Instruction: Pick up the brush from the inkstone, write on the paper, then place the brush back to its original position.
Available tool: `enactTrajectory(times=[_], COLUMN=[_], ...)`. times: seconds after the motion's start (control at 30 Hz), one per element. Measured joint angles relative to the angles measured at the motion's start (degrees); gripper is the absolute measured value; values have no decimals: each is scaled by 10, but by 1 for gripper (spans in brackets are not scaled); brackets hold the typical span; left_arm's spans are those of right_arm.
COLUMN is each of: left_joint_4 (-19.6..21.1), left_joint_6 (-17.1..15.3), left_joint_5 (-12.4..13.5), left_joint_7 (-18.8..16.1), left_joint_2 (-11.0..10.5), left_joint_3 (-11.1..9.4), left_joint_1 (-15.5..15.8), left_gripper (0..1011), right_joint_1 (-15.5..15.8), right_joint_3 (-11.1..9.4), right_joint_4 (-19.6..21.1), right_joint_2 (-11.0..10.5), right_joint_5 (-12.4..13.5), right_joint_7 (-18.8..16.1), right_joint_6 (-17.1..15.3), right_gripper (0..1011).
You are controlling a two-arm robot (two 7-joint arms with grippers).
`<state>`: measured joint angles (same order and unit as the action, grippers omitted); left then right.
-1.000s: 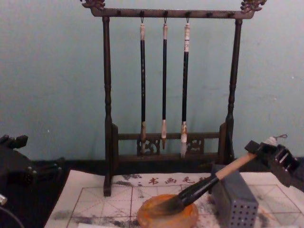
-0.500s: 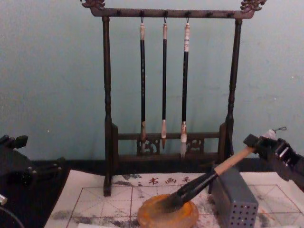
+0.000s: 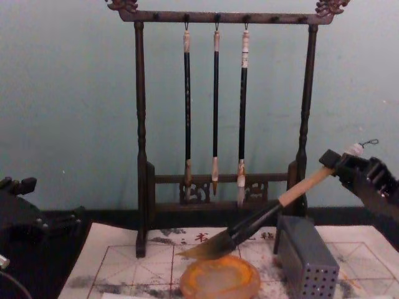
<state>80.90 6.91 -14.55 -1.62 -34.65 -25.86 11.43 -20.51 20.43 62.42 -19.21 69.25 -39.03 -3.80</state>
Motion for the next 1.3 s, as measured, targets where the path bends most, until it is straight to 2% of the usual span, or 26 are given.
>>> enactTrajectory(times=[0.3, 0.4, 0.8, 1.07, 1.3], left_joint_4=[0, 0, 0, 0, 0], left_joint_6=[0, 0, 0, 0, 0], left_joint_5=[0, 0, 0, 0, 0], left_joint_7=[0, 0, 0, 0, 0], left_joint_2=[0, 0, 0, 0, 0], left_joint_3=[0, 0, 0, 0, 0], left_joint_1=[0, 0, 0, 0, 0], left_gripper=[1001, 1001, 1001, 1001, 1001], right_joint_1=[10, 10, -13, -33, -45], right_joint_3=[20, 35, 81, 116, 141], right_joint_4=[27, 37, 40, 41, 45], right_joint_2=[-21, -30, -49, -69, -80], right_joint_5=[0, -3, -17, -38, -66], right_joint_7=[-26, -44, -99, -139, -164], right_joint_6=[-3, -5, -23, -32, -18], right_gripper=[185, 185, 185, 185, 185])
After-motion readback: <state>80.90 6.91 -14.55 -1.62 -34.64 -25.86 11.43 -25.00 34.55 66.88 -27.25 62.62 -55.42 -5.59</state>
